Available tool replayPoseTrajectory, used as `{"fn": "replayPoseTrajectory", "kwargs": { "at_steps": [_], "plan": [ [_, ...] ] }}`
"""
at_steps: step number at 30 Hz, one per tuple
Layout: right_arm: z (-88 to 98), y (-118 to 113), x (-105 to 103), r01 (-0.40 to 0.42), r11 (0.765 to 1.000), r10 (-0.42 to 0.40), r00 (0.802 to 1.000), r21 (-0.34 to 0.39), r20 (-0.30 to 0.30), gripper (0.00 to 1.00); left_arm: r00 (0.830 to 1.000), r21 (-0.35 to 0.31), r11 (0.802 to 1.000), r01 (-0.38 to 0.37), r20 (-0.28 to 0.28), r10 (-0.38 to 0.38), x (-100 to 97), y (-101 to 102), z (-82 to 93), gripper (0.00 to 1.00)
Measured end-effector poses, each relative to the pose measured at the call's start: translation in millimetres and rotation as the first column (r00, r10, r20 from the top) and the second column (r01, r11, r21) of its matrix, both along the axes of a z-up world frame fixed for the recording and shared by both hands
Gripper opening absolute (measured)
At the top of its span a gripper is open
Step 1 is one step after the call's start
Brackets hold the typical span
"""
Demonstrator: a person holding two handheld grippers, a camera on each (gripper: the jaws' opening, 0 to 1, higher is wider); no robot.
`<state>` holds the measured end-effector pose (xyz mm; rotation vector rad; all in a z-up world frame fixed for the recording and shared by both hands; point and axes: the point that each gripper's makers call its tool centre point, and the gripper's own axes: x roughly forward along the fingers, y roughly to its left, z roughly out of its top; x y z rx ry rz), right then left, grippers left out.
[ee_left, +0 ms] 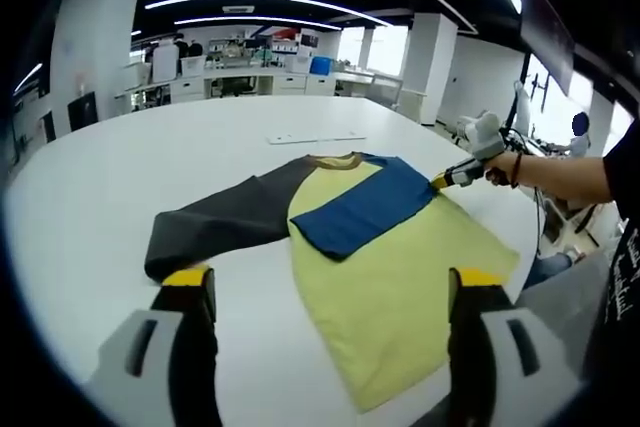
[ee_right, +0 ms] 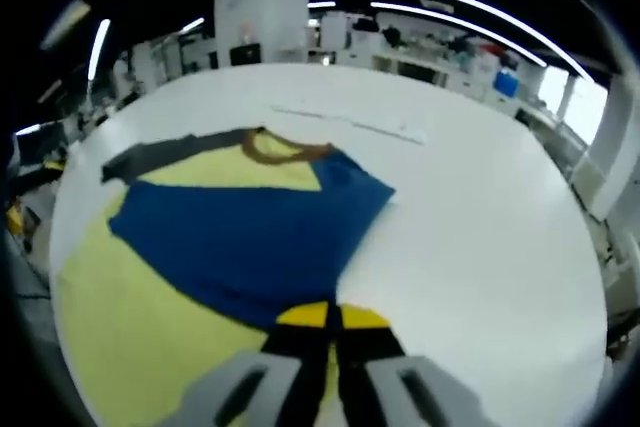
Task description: Fold the garment on the visible template until the final outline fits inside the template.
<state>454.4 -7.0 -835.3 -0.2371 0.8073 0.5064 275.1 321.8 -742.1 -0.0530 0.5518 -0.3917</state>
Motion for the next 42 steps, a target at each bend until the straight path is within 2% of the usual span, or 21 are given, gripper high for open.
{"fn": "replayPoseTrajectory", "kwargs": {
  "at_steps": [6,9,11,14,19,21,24,26,29,37,38,42],
  "plan": [
    [-9.3,-8,2,0.037,0.999,-0.037,0.999,-0.005,-0.035,0.0,1.0,-0.001,1.0,-0.002,-0.001,0.002,0.1,0,-0.8,0.94],
    [-8.7,-5,-3,0.133,0.988,-0.127,0.988,0.076,-0.084,0.0,1.0,0.005,1.0,-0.003,-0.005,0.003,-0.8,1,-1.9,0.94],
    [-8.3,-7,-2,0.171,0.978,-0.158,0.981,0.121,-0.112,0.0,1.0,0.006,1.0,-0.006,-0.005,0.006,-1.3,3,-1.4,0.94],
    [-10.8,-11,4,0.163,0.978,-0.147,0.982,0.132,-0.122,0.0,1.0,0.004,1.0,-0.019,0.0,0.019,-1.2,7,-0.7,0.95],
    [-3.0,-5,-3,0.144,0.978,-0.128,0.986,0.154,-0.105,0.0,0.999,0.006,0.999,-0.043,0.002,0.043,-0.6,16,-0.3,0.95],
    [4.0,-2,2,0.125,0.977,-0.114,0.991,0.175,-0.072,0.1,0.998,0.007,0.998,-0.055,0.0,0.055,0.4,20,0.3,0.96],
    [18.7,5,2,0.093,0.974,-0.089,0.996,0.208,-0.029,0.33,0.998,0.019,0.997,-0.069,0.006,0.069,2.1,28,3.5,0.97],
    [29.5,12,-2,0.073,0.969,-0.073,0.997,0.236,-0.011,0.44,0.996,-0.006,0.996,-0.093,0.01,0.093,4.4,35,6.9,0.98],
    [44.1,19,-8,0.049,0.961,-0.051,0.999,0.273,0.003,0.57,0.992,-0.033,0.992,-0.125,0.014,0.125,7.1,44,9.9,0.99],
    [65.9,16,-25,0.049,0.942,-0.048,0.999,0.332,-0.011,0.8,0.979,-0.064,0.978,-0.197,0.03,0.199,20.5,77,18.4,0.99],
    [73.6,22,-39,0.04,0.942,-0.041,0.999,0.334,-0.005,0.82,0.978,-0.07,0.976,-0.204,0.037,0.207,22.9,80,20.5,0.99],
    [79.6,15,-45,0.008,0.948,-0.014,1.0,0.318,0.018,0.9,0.974,-0.063,0.974,-0.218,0.044,0.221,30.7,92,25.1,0.99]
  ]
}}
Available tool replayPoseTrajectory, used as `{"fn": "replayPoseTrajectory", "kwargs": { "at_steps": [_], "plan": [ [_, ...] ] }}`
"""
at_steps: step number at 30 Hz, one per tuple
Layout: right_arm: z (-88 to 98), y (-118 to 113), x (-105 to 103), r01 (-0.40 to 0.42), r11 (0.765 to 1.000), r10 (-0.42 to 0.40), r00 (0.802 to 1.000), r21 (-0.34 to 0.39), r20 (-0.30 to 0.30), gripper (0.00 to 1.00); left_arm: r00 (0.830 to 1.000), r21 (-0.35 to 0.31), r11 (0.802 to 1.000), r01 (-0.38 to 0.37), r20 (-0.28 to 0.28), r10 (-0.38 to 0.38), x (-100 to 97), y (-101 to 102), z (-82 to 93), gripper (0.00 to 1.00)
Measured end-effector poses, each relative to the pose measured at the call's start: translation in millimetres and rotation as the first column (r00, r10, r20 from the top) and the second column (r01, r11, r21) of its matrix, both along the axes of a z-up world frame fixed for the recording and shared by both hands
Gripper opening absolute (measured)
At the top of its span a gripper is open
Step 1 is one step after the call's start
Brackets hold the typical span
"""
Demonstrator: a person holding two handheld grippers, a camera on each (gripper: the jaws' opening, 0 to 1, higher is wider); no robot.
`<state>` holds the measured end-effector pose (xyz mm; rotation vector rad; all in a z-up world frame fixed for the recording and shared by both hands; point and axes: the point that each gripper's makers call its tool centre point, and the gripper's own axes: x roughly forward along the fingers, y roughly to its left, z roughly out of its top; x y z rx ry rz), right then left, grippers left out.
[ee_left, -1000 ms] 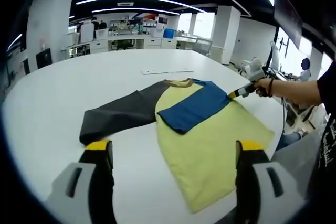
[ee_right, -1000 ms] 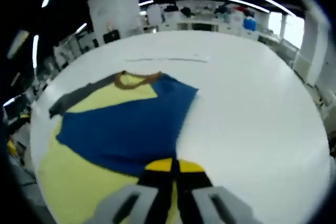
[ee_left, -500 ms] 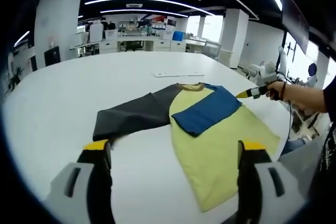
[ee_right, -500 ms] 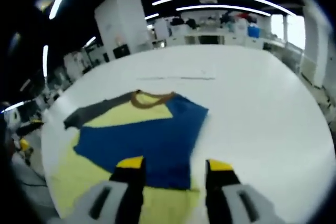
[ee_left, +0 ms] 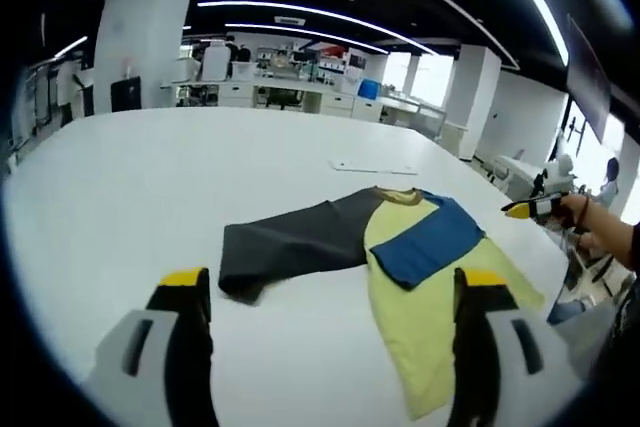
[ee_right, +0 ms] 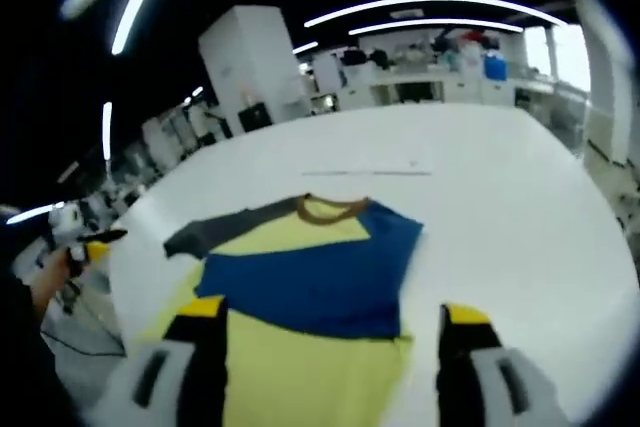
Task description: Fold the garment on the visible template until the final outline fits inside the template.
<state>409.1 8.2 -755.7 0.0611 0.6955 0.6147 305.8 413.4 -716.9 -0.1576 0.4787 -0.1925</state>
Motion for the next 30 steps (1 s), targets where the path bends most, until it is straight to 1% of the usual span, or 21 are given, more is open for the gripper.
{"fn": "replayPoseTrajectory", "kwargs": {
  "at_steps": [1,3,8,10,13,15,18,20,24,26,30],
  "plan": [
    [1.7,-1,-4,-0.007,1.0,0.007,1.0,-0.007,0.005,0.92,1.0,0.01,1.0,-0.005,0.0,0.005,2.8,4,0.9,0.99],
    [4.2,-2,-15,-0.028,0.999,0.029,1.0,-0.019,0.008,0.95,1.0,0.02,1.0,-0.008,0.001,0.008,7.7,12,2.5,0.99],
    [12.5,-4,-35,-0.074,0.996,0.076,0.996,-0.047,0.038,0.99,0.999,0.01,0.999,-0.031,0.015,0.031,20.6,28,7.2,0.98],
    [17.3,-1,-47,-0.088,0.995,0.09,0.995,-0.05,0.043,0.99,0.999,-0.017,0.998,-0.053,0.011,0.053,26.4,35,5.7,0.97],
    [22.6,-3,-52,-0.106,0.993,0.109,0.993,-0.044,0.054,0.99,0.996,-0.055,0.995,-0.087,0.007,0.088,34.4,45,2.5,0.95],
    [28.8,-1,-60,-0.113,0.993,0.116,0.991,-0.046,0.07,0.99,0.994,-0.051,0.993,-0.108,0.004,0.109,40.4,54,-1.9,0.92],
    [35.1,1,-70,-0.131,0.99,0.136,0.986,-0.057,0.092,0.99,0.991,-0.023,0.99,-0.136,-0.015,0.135,48.8,67,-11.9,0.89],
    [37.5,-1,-73,-0.142,0.988,0.148,0.983,-0.066,0.104,0.99,0.989,-0.02,0.989,-0.148,-0.02,0.148,53.7,72,-17.6,0.85],
    [43.3,-2,-81,-0.138,0.989,0.144,0.981,-0.061,0.126,0.99,0.982,-0.019,0.982,-0.186,-0.049,0.185,59.9,83,-33.9,0.79],
    [45.6,-4,-84,-0.126,0.99,0.133,0.981,-0.059,0.138,0.99,0.98,-0.021,0.982,-0.187,-0.069,0.185,62.7,84,-43.3,0.75],
    [46.4,-9,-89,-0.108,0.992,0.117,0.982,-0.069,0.148,0.99,0.972,-0.019,0.977,-0.214,-0.099,0.211,65.0,88,-60.8,0.69]
  ]
}}
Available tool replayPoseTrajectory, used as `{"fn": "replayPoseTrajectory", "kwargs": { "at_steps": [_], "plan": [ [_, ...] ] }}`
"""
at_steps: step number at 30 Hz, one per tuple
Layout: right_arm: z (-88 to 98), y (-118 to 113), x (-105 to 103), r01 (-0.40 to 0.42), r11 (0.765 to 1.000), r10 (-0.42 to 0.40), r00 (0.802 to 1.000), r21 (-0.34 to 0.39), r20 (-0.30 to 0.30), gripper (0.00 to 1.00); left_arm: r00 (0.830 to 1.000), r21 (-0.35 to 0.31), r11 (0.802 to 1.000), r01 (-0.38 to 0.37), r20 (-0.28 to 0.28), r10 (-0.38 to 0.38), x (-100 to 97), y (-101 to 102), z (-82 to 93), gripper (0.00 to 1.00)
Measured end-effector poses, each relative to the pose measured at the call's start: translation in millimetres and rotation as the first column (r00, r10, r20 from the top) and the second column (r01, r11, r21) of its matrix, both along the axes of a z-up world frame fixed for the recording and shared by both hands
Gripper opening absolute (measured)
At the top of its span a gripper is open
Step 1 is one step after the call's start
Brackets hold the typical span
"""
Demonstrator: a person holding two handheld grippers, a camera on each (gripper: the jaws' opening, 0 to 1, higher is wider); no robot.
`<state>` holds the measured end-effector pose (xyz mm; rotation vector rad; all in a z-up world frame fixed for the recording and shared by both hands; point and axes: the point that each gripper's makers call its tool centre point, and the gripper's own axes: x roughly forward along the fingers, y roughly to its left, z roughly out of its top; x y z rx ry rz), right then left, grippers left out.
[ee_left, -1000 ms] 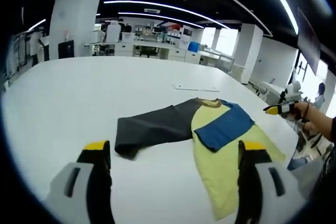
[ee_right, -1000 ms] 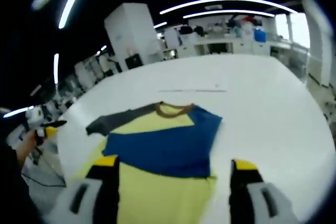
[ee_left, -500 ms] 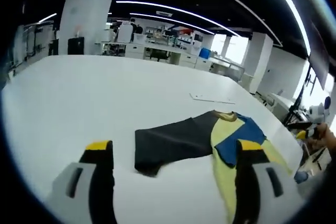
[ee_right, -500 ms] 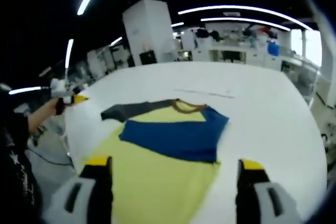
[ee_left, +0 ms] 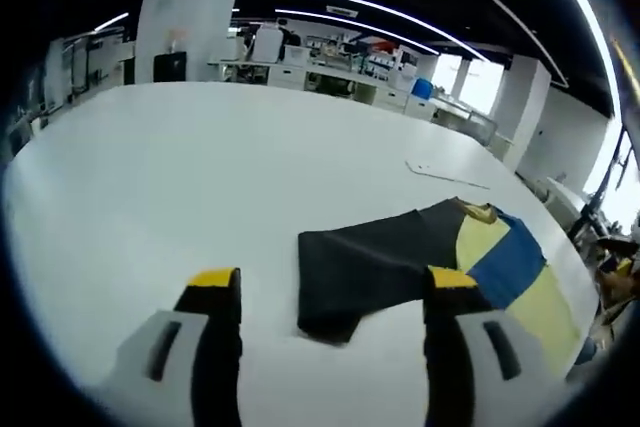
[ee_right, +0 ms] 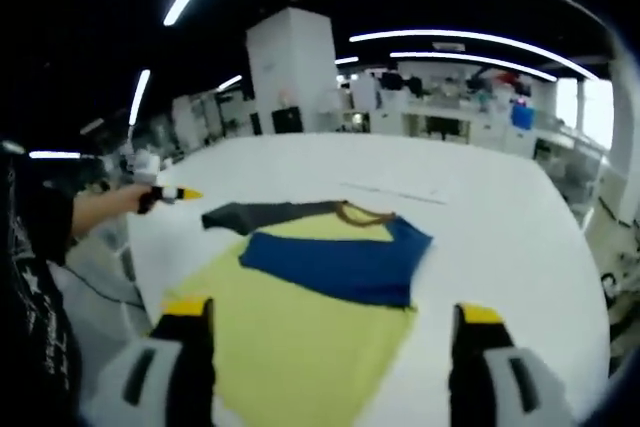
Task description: Fold the garment on the visible template until the final outline fits inside the template.
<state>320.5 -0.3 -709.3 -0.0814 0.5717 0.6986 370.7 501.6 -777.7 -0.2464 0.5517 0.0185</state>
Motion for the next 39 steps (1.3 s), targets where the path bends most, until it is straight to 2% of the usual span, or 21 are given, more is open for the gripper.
{"fn": "replayPoseTrajectory", "kwargs": {
  "at_steps": [13,17,22,25,30,32,39],
  "plan": [
    [-5.6,-3,-11,0.021,1.0,-0.021,1.0,-0.017,-0.002,0.99,0.997,-0.032,0.998,-0.055,-0.057,0.053,8.5,8,-44.9,0.4],
    [-5.7,-3,-11,0.033,0.999,-0.033,0.999,-0.01,-0.002,0.99,0.994,-0.078,0.993,-0.089,-0.067,0.083,9.7,11,-53.1,0.29],
    [-8.0,-5,-11,0.041,0.999,-0.041,0.999,-0.017,-0.005,0.99,0.992,-0.067,0.992,-0.107,-0.081,0.101,4.3,5,-56.1,0.18],
    [-9.3,-5,-12,0.044,0.999,-0.044,0.999,-0.022,-0.008,0.99,0.992,-0.102,0.989,-0.105,-0.086,0.097,3.6,0,-57.6,0.11],
    [-10.1,-6,-12,0.045,0.999,-0.045,0.999,-0.022,-0.012,0.99,0.988,-0.109,0.987,-0.118,-0.113,0.105,0.3,-1,-59.2,0.05],
    [-10.2,-6,-12,0.045,0.999,-0.045,0.999,-0.022,-0.011,0.99,0.988,-0.112,0.986,-0.126,-0.102,0.115,-0.2,0,-54.7,0.0],
    [-11.9,-7,-13,0.051,0.999,-0.051,0.999,-0.014,-0.016,0.99,0.99,-0.154,0.979,-0.135,-0.057,0.127,0.0,-5,-37.1,0.0]
  ]
}}
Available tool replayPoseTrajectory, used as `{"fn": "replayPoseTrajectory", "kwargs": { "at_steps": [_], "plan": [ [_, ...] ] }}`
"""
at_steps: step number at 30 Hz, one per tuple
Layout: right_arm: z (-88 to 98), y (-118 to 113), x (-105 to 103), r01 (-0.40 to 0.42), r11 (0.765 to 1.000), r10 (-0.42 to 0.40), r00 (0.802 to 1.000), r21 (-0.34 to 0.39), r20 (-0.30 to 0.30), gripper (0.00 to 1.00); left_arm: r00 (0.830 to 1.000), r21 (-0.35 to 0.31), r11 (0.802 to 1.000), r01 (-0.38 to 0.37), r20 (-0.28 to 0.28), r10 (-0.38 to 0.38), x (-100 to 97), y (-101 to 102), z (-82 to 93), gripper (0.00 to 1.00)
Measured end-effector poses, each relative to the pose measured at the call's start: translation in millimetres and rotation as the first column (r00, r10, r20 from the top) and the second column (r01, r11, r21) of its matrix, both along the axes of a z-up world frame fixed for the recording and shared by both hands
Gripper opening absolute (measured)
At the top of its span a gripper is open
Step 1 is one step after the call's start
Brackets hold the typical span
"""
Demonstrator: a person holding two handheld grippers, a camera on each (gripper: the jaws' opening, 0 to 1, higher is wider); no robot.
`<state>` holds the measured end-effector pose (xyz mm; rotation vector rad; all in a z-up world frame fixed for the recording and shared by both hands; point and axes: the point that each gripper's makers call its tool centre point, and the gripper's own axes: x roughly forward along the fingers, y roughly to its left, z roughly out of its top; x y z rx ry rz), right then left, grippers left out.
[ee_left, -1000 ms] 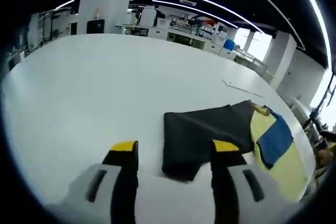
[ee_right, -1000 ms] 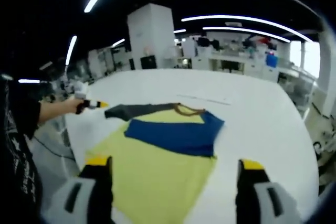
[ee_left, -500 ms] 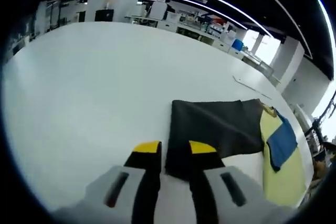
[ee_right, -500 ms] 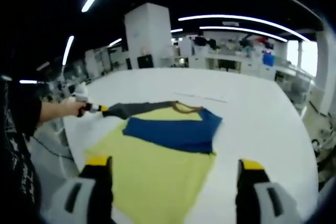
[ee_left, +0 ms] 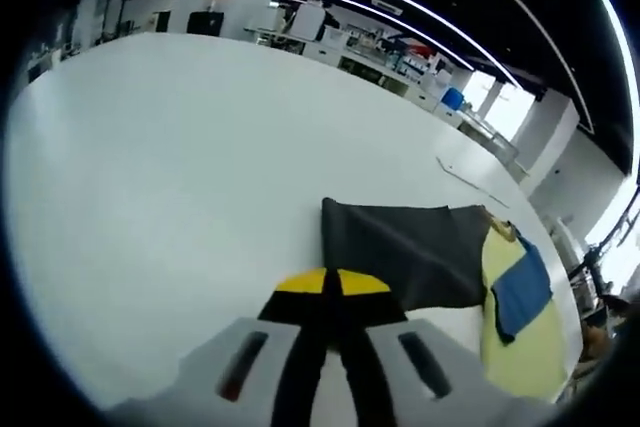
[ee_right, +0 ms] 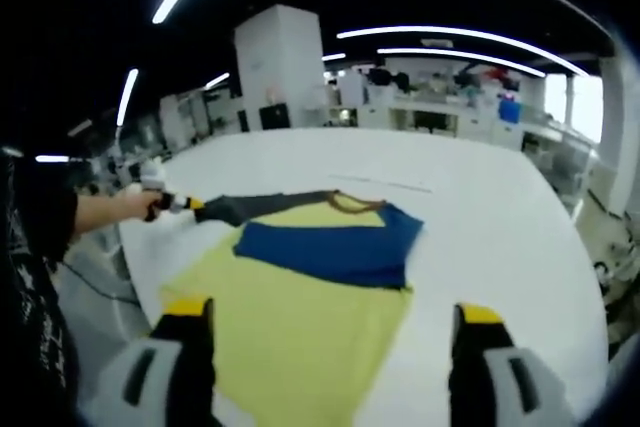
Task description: Fold the garment on the visible template until the final outline fits inside the template.
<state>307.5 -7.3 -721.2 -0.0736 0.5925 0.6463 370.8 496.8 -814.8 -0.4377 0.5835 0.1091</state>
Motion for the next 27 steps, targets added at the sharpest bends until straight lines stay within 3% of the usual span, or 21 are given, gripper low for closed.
{"fn": "replayPoseTrajectory", "kwargs": {
  "at_steps": [12,27],
  "plan": [
    [1.6,4,-3,-0.015,1.0,0.015,1.0,0.008,0.007,0.99,0.998,-0.051,0.999,0.0,0.066,0.003,7.9,-14,32.5,0.0],
    [1.2,5,-3,-0.026,1.0,0.026,1.0,0.007,0.01,0.99,0.98,-0.116,0.991,0.07,0.196,-0.047,29.3,-64,82.3,0.0]
  ]
}}
